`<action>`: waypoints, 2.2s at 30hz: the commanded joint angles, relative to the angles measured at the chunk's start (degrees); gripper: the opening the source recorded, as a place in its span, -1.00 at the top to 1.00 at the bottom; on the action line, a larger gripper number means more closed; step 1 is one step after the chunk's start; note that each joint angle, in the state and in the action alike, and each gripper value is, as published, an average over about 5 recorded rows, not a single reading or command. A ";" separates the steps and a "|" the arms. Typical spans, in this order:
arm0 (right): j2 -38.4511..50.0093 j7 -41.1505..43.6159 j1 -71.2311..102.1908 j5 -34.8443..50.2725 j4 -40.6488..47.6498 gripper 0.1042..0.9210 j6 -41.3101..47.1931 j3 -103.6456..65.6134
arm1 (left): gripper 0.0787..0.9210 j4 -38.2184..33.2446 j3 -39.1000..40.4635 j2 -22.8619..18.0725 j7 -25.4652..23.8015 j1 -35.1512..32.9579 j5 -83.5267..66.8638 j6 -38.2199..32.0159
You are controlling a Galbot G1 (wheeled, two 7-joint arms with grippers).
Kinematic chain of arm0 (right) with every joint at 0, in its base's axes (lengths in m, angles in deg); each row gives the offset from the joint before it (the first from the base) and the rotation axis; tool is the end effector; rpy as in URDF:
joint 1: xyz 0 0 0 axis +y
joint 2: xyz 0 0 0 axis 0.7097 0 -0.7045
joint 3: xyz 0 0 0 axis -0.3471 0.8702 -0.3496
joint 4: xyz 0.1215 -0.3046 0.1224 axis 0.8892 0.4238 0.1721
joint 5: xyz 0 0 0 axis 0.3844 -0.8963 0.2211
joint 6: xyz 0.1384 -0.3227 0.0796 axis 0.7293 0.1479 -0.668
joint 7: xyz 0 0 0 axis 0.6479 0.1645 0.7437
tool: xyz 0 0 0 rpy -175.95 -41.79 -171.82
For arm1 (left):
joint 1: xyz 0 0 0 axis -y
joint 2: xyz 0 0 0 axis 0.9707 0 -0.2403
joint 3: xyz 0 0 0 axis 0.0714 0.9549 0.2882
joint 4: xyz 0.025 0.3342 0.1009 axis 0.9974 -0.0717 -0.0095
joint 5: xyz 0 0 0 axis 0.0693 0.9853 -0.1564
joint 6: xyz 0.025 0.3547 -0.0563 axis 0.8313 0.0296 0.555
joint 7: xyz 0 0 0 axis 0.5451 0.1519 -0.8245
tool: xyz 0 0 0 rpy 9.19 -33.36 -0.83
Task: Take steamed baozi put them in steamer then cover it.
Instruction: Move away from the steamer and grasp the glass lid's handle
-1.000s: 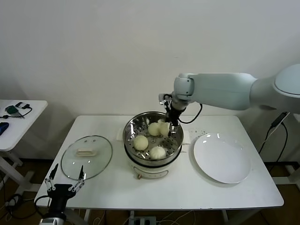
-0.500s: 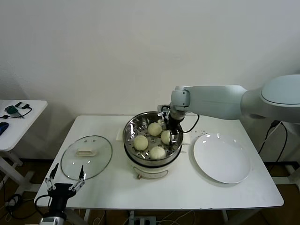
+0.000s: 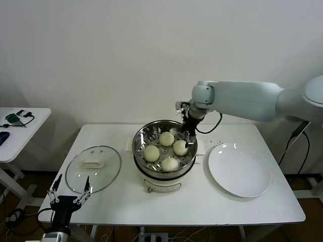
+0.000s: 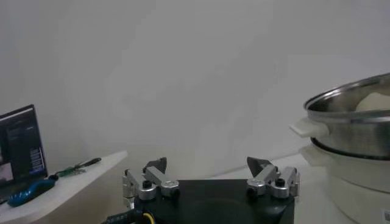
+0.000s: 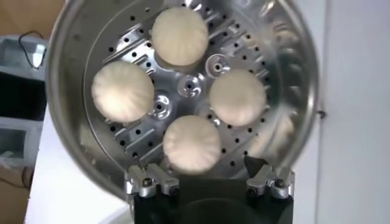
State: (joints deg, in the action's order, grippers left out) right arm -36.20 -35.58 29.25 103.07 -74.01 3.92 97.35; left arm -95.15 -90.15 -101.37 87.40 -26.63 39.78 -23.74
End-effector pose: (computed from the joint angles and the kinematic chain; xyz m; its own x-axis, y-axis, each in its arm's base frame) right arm 0.5925 0.0329 -0.0415 -0.1589 -0.2241 0.9615 -0.9833 -0.0517 -0.1746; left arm 0.1260 0.0919 -0.3136 -0.9910 -0.1243 0.0500 -0.1022 0.9426 0.3178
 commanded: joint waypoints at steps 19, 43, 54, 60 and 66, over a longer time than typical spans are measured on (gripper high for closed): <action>33.61 -39.89 65.19 -6.54 -13.57 -0.76 -33.07 -75.91 | -0.77 -4.16 -1.28 -1.32 0.26 1.01 6.03 5.19; 10.79 -42.55 117.40 -17.73 -27.01 -0.76 -25.70 -129.72 | -0.77 2.91 1.61 3.35 -1.42 5.67 74.27 11.42; 7.36 -41.93 121.14 -22.94 -27.39 -0.76 -25.59 -132.21 | -0.77 23.02 9.13 3.53 4.50 19.28 79.45 8.94; 6.45 -41.78 122.22 -25.61 -27.46 -0.76 -25.64 -132.52 | -0.77 31.99 9.38 3.54 5.97 26.13 81.13 7.72; 5.70 -41.37 122.52 -26.84 -27.00 -0.76 -25.79 -132.80 | -0.77 39.98 7.65 3.82 8.58 32.63 82.88 6.44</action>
State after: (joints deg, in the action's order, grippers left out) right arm -28.69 -76.95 148.54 79.20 -100.57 -21.96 -32.77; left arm -71.48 -83.28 -97.84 92.34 -6.01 115.68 -15.70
